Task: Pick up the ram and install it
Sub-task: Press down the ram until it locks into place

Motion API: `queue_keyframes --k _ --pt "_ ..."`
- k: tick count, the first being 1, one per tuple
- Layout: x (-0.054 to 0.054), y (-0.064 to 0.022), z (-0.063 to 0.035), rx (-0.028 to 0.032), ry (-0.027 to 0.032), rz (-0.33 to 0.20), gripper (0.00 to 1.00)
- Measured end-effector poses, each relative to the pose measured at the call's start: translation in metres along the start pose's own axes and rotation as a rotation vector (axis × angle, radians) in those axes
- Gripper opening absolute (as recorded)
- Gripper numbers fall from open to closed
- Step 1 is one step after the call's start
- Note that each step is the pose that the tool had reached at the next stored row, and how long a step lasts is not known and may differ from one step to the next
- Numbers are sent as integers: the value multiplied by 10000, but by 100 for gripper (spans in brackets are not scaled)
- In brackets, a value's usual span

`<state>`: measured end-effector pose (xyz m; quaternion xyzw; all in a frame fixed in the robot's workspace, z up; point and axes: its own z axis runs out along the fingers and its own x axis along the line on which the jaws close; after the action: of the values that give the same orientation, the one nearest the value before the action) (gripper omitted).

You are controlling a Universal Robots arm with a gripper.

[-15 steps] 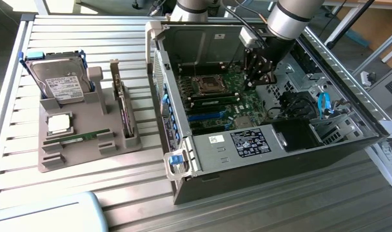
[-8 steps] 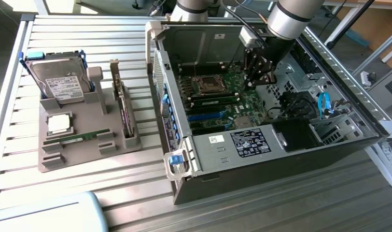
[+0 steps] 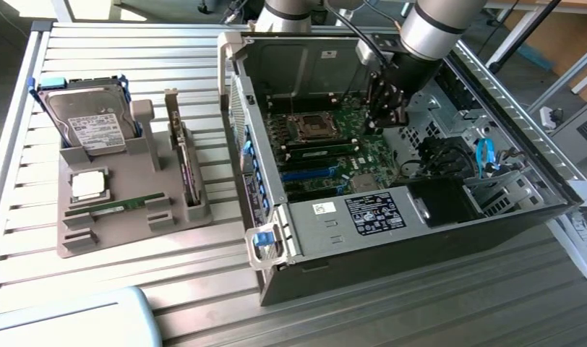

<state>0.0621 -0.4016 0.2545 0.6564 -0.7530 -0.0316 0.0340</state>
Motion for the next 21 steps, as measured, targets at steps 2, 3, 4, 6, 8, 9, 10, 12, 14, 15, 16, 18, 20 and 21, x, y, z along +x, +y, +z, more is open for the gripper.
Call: queue_keyframes --k 2,3,4,6,8,9,10,12,14,15,16,18,20,21 --pt "0 0 2 -4 -35 380 11" --pt "0 0 4 -6 -53 570 11" --pt "0 0 5 -8 -69 737 11" --pt "0 -1 7 -11 -101 1101 11" --pt "-1 -1 11 -16 -141 1536 11" --pt "-1 -2 15 -17 -158 1719 11" --pt "0 -2 19 -18 -175 1932 11" --pt "-1 -3 30 -23 -224 2479 11" --pt "-1 -4 36 -28 -261 2876 11" --pt "-1 -4 39 -29 -278 3060 11" --pt "-1 -4 43 -32 -298 3265 11" --pt "-1 -5 50 -35 -332 3646 11" --pt "-1 -6 58 -39 -370 4043 11" --pt "-1 -6 62 -42 -393 4303 11"
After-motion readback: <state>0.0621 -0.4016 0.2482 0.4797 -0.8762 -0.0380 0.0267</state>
